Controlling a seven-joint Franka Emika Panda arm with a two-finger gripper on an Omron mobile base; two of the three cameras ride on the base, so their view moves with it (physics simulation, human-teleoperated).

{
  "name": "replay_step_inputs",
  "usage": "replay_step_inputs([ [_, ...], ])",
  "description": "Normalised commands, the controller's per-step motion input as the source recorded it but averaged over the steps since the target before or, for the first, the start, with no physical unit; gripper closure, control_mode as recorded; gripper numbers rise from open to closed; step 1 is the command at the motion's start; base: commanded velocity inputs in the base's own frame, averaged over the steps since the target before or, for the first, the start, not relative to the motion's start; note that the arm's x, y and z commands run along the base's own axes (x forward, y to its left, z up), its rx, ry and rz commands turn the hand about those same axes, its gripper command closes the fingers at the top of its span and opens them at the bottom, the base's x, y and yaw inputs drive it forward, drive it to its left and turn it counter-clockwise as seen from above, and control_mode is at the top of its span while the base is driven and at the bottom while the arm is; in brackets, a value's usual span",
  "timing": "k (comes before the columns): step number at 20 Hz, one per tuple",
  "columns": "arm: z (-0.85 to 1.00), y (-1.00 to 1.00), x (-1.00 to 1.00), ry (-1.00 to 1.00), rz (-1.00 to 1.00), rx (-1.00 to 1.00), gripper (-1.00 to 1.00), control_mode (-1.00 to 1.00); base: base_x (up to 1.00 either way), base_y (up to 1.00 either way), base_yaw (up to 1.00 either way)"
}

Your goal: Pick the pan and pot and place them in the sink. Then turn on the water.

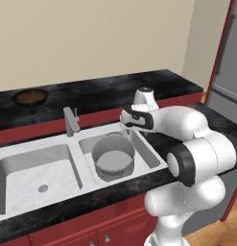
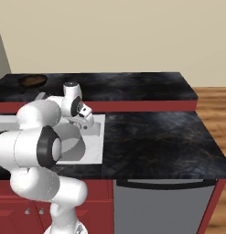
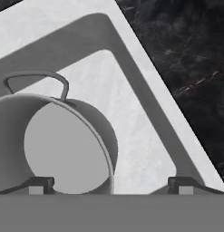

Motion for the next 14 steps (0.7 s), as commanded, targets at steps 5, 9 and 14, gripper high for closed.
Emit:
replay_step_inputs([
  [5, 0.12, 0.0, -0.97, -0.05, 0.07, 0.0, -1.0, -1.0, 0.0, 0.0, 0.0],
  [9, 0.15, 0.06, -0.91, -0.09, 0.09, 0.0, -1.0, -1.0, 0.0, 0.0, 0.0],
  [14, 0.37, 0.22, -0.66, -0.05, 0.16, 0.0, -1.0, -1.0, 0.0, 0.0, 0.0],
])
